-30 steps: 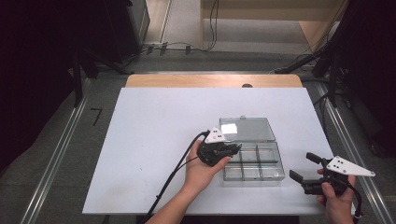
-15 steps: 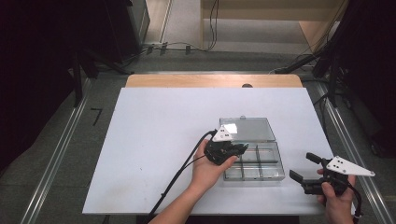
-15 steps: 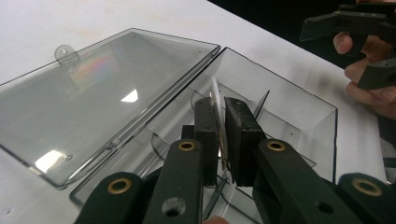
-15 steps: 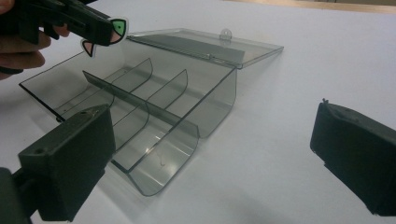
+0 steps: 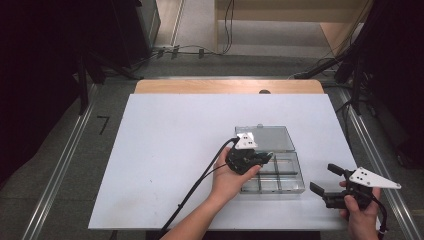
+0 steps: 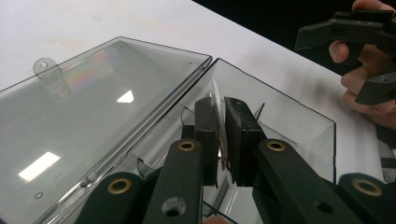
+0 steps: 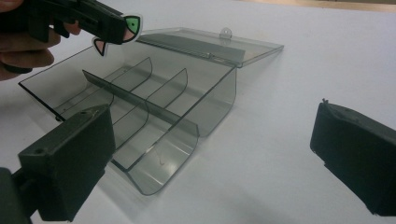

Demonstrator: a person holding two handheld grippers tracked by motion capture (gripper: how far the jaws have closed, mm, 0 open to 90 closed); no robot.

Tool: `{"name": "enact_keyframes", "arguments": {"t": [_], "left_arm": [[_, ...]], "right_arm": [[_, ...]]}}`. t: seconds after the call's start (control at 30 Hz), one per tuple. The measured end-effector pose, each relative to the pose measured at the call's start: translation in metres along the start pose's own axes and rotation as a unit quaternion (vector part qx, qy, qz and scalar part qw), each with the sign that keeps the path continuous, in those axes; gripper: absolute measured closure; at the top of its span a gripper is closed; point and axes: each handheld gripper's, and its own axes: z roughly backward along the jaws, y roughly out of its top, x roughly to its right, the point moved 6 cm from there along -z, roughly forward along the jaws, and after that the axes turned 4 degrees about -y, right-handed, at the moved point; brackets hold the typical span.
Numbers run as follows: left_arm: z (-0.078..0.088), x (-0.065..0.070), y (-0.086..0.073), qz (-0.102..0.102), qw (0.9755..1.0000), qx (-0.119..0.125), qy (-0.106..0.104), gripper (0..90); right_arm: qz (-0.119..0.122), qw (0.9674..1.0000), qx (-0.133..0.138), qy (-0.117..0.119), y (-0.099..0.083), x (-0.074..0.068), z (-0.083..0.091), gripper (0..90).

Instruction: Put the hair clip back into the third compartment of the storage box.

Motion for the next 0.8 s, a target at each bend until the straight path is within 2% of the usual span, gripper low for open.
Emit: {"name": "enact_keyframes", "arguments": {"t": [0.8], "left_arm": [[-0.018, 0.009, 0.014, -0.014, 0.9998, -0.001, -0.012, 82.7]], "right_arm": [[-0.002, 1.0, -0.002, -0.001, -0.001, 0.001, 0.0, 0.0]]}}
